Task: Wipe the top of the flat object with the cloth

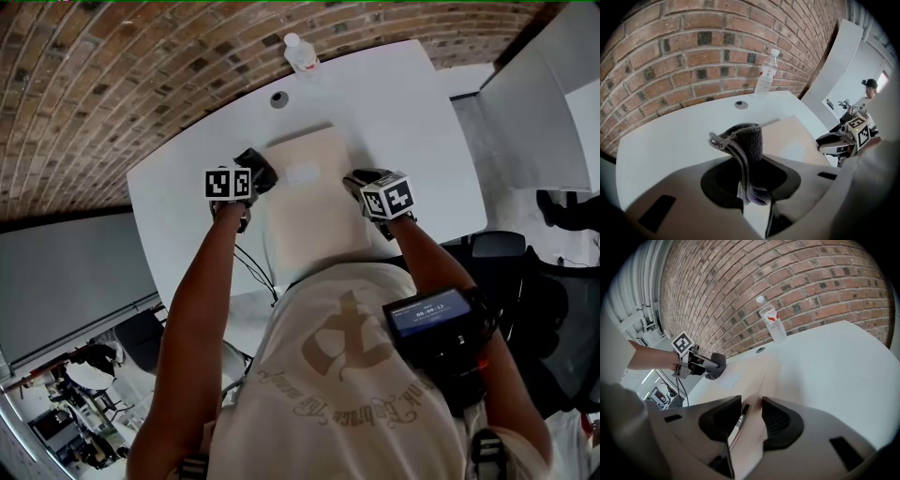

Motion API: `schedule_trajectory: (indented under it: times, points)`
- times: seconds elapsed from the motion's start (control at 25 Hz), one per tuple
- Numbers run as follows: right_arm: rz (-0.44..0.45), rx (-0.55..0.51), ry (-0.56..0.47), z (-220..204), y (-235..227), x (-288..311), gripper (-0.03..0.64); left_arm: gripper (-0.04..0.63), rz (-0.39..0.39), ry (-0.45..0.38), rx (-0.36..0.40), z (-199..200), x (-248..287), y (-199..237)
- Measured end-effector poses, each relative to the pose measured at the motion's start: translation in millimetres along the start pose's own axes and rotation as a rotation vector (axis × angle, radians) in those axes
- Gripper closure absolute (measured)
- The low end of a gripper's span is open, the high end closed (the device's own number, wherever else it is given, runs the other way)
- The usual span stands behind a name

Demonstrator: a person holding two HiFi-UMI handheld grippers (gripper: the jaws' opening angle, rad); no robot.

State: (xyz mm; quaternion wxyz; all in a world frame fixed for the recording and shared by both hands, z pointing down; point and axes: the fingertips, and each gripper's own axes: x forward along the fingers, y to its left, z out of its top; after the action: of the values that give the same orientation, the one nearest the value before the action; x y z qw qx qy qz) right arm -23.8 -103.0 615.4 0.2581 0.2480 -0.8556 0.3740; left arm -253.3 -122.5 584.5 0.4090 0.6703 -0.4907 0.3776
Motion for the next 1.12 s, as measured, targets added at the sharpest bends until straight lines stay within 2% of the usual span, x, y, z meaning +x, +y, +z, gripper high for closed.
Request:
schedule_trajectory:
  times: [0.2,0.32,0.44,0.72,0.92,1.12]
  points:
    - [-0.020,0.009,-0.004,0.8,-1.4,-2.4,0.468,0.492,0.025,-0.011,-0.021,-10.3,-7.7,10.1]
    - [-0.030,0.015,-0.013,3.8,3.3,0.5,0.468,0.492,0.048,-0.023,-0.069,-19.3,-18.8,21.4]
    - [-0.018,0.051,-0.027,5.8,4.8,0.1,0.468,0.492,0.028,-0.065,-0.071,-14.2,-29.2,12.8]
    - [0.001,0.068,-0.021,-7.3,12.6,-15.6,0.468,0.492,-0.168,-0.133,0.010,18.1,-24.4,-73.6]
    - [0.000,0.049,0.019,-26.0,23.4,-23.2,0.468,0.492,-0.292,-0.112,0.057,28.3,-5.2,-135.0]
    - [-0.006,0.059,0.031,-40.2,25.4,-32.3,0.468,0.492,-0.368,-0.077,0.105,34.1,17.7,-185.1]
